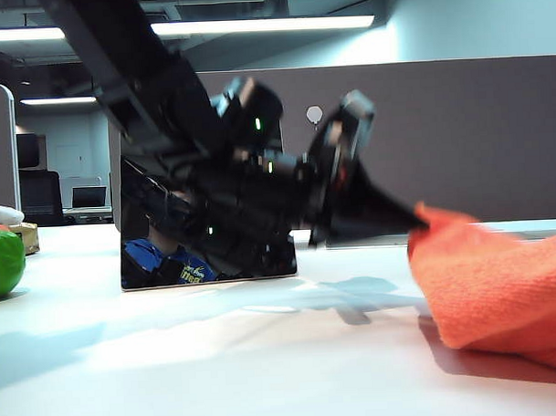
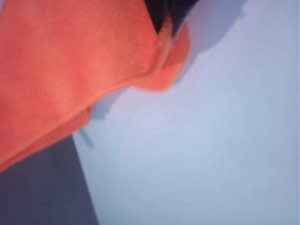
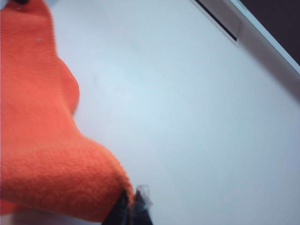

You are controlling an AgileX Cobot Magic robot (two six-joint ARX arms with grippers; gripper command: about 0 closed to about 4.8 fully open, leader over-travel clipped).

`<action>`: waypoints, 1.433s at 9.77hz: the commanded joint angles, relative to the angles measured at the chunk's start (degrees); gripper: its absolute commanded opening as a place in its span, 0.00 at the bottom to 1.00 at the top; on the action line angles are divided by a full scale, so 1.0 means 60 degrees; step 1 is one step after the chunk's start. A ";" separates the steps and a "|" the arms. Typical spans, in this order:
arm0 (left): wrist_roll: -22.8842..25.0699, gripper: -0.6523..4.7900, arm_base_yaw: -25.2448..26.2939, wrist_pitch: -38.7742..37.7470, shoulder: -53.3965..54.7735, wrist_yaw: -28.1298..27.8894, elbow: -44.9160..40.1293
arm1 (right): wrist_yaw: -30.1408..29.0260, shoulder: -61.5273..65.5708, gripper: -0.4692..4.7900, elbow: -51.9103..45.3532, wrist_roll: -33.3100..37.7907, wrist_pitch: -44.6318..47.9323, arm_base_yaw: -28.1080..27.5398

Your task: Pick up the cloth from the table and use it to cover the mirror.

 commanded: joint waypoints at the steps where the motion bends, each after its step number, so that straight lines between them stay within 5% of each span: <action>1: -0.0339 0.11 -0.0018 0.0109 -0.1402 -0.1027 0.0029 | 0.0233 0.0047 0.09 0.0022 -0.2135 0.3541 0.0011; 2: -0.0284 0.11 -0.0015 -0.1566 -0.2692 -0.2969 0.0022 | -0.0889 0.0310 0.09 0.0033 -0.2852 0.6047 -0.0346; 6: 0.0324 0.11 -0.0007 -0.2339 -0.3566 -0.3697 0.0018 | -0.2178 0.0539 0.09 0.0109 -0.2852 0.6663 -0.1690; 9: 0.0306 0.11 0.0244 -0.3100 -0.4874 -0.5963 0.0000 | -0.6051 0.1140 0.09 0.0219 -0.3271 0.7876 -0.5151; 12: 0.0226 0.11 0.0641 -0.3577 -0.5610 -0.6393 0.0000 | -0.7610 0.2441 0.09 0.1166 -0.3472 0.8091 -0.6404; 14: 0.0124 0.11 0.0871 -0.3963 -0.5941 -0.6492 -0.0004 | -0.8054 0.3286 0.09 0.1825 -0.3632 0.8353 -0.6451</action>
